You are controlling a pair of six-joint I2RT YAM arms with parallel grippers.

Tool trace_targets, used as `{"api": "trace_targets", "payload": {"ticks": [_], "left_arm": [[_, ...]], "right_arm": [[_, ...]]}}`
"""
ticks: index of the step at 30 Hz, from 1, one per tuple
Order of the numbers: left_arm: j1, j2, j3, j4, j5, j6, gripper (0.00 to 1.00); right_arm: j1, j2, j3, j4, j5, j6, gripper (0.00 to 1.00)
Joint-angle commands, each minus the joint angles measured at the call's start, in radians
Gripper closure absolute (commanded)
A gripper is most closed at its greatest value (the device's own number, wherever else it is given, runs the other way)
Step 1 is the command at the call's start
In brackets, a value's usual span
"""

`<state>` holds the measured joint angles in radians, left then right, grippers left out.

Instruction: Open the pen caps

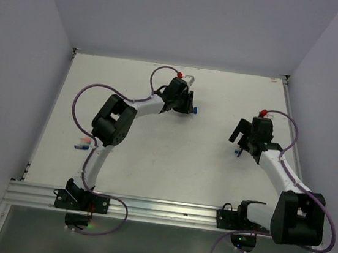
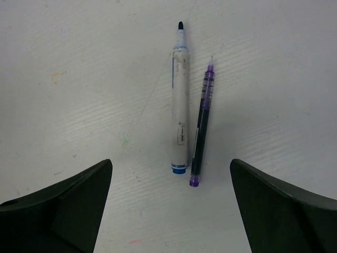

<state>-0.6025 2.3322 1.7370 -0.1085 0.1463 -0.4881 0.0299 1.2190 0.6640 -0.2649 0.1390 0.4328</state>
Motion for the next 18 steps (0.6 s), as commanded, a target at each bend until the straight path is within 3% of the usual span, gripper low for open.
{"api": "trace_targets", "payload": {"ticks": [1, 7, 10, 14, 18], "left_arm": [[0.001, -0.112, -0.080, 0.046, -0.036, -0.014, 0.59], [0.003, -0.347, -0.257, 0.078, -0.141, -0.026, 0.53], [0.009, -0.497, -0.349, 0.046, -0.259, -0.043, 0.51], [0.049, -0.703, -0.433, -0.092, -0.395, -0.092, 0.46], [0.167, -0.795, -0.494, -0.282, -0.412, -0.181, 0.46]], "right_arm": [[0.057, -0.029, 0.051, -0.023, 0.014, -0.028, 0.02], [0.302, 0.052, 0.141, -0.045, 0.085, -0.042, 0.02], [0.379, 0.092, 0.170, 0.010, 0.031, -0.087, 0.14], [0.502, 0.146, 0.207, 0.105, -0.018, -0.111, 0.23], [0.576, 0.233, 0.293, 0.122, -0.019, -0.128, 0.24]]}}
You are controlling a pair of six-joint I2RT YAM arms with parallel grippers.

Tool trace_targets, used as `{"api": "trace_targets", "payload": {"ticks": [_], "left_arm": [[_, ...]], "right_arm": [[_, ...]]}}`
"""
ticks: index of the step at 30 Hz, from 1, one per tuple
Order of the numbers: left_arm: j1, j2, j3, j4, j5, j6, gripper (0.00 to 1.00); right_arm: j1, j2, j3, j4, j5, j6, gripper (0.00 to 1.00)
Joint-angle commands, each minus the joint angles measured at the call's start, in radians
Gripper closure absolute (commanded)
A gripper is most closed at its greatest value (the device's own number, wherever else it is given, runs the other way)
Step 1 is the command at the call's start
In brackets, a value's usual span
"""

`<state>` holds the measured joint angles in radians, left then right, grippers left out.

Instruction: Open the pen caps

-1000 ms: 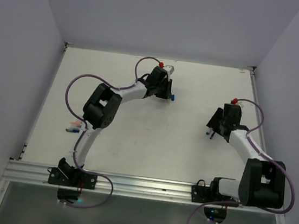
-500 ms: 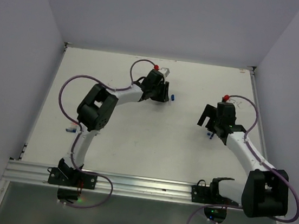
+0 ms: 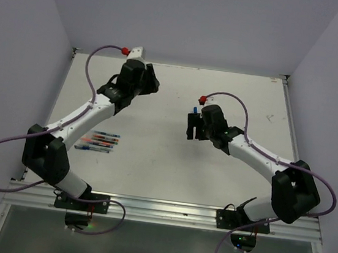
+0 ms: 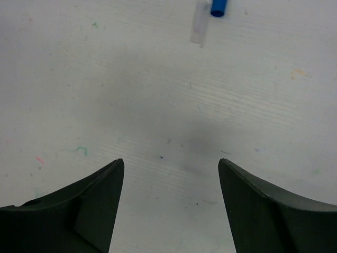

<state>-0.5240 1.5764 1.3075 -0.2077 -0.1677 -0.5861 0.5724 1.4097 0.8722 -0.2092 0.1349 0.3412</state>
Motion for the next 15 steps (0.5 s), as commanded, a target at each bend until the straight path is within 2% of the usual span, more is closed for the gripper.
{"api": "trace_targets", "payload": {"ticks": [1, 3, 6, 8, 10, 13, 15], "left_arm": [[0.140, -0.076, -0.086, -0.208, -0.093, -0.099, 0.47], [0.173, -0.116, -0.163, -0.255, -0.119, -0.106, 0.48], [0.188, -0.183, -0.255, -0.320, -0.245, -0.191, 0.49], [0.191, -0.202, -0.287, -0.402, -0.280, -0.314, 0.56], [0.194, -0.187, -0.283, -0.473, -0.321, -0.415, 0.59], [0.197, -0.177, -0.264, -0.580, -0.368, -0.500, 0.57], [0.197, -0.182, -0.260, -0.596, -0.389, -0.529, 0.57]], "right_arm": [[0.058, 0.058, 0.100, 0.068, -0.017, -0.037, 0.24], [0.078, 0.106, 0.140, 0.073, -0.018, -0.036, 0.24], [0.121, 0.167, 0.201, 0.087, -0.029, -0.030, 0.24], [0.155, 0.199, 0.235, 0.083, -0.031, -0.031, 0.24], [0.184, 0.242, 0.283, 0.083, -0.043, -0.036, 0.24], [0.205, 0.313, 0.352, 0.074, -0.089, -0.045, 0.24], [0.210, 0.354, 0.395, 0.064, -0.101, -0.044, 0.24]]}}
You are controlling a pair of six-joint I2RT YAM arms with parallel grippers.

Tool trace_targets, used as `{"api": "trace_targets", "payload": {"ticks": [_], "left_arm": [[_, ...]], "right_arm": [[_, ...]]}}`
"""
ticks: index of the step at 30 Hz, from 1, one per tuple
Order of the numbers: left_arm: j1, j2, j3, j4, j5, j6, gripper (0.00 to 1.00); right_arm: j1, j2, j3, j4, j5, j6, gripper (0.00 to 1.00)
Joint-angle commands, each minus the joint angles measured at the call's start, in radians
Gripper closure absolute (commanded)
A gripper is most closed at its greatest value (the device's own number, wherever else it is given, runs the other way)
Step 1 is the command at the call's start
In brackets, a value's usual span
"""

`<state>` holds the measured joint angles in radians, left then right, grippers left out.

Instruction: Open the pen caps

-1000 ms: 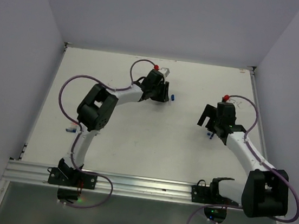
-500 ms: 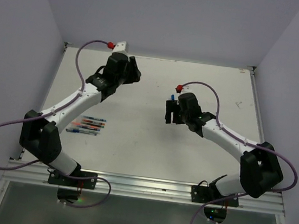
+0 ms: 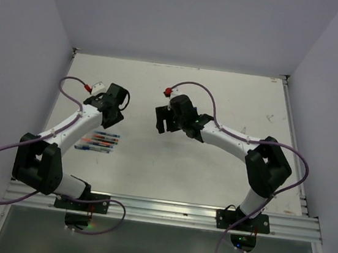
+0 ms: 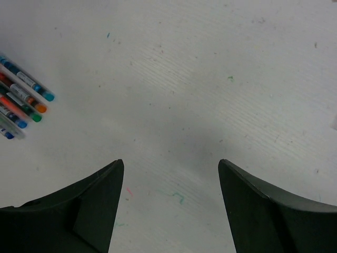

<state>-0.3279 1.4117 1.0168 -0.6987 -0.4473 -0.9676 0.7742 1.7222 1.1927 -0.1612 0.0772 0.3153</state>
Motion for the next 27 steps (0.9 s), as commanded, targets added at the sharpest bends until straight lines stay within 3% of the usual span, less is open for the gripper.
{"api": "trace_targets", "payload": {"ticks": [1, 8, 18, 27], "left_arm": [[0.001, -0.026, 0.028, -0.111, -0.113, -0.169, 0.57], [0.015, 0.016, 0.010, -0.183, -0.130, -0.292, 0.60], [0.076, 0.093, -0.043, -0.073, -0.056, -0.319, 0.72], [0.112, 0.142, -0.050, -0.041, -0.053, -0.321, 0.73]], "right_arm": [[0.010, 0.049, 0.079, 0.017, -0.044, -0.019, 0.24], [0.010, 0.021, 0.042, 0.054, -0.030, -0.022, 0.23], [0.010, -0.079, -0.071, 0.098, 0.013, -0.042, 0.23], [0.010, -0.116, -0.114, 0.120, 0.036, -0.056, 0.23]]}}
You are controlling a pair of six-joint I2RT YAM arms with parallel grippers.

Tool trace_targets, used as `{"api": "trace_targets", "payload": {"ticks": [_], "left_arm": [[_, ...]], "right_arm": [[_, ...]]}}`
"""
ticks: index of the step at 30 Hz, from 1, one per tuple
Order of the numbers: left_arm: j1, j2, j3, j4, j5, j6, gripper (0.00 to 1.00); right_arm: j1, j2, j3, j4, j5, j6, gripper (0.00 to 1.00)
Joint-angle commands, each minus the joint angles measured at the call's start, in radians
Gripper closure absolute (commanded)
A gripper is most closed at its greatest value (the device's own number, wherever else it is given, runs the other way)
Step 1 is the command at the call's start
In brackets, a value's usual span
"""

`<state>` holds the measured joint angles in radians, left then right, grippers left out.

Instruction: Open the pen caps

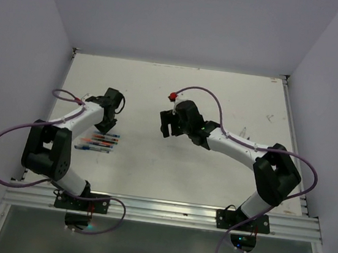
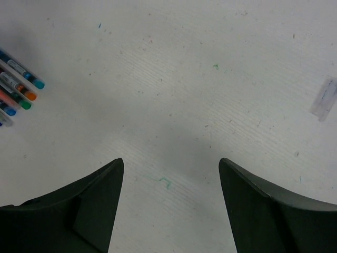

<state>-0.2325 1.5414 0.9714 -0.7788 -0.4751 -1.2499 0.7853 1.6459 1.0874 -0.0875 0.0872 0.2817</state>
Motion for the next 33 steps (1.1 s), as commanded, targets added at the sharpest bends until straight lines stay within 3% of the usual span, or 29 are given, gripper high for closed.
{"api": "trace_targets", "payload": {"ticks": [1, 33], "left_arm": [[0.021, 0.016, -0.008, 0.042, -0.023, -0.037, 0.73], [0.074, 0.183, -0.026, 0.142, -0.034, -0.013, 0.75]], "right_arm": [[-0.001, -0.040, -0.012, 0.046, 0.026, -0.022, 0.23], [-0.003, -0.043, -0.053, 0.072, 0.043, -0.029, 0.23]]}}
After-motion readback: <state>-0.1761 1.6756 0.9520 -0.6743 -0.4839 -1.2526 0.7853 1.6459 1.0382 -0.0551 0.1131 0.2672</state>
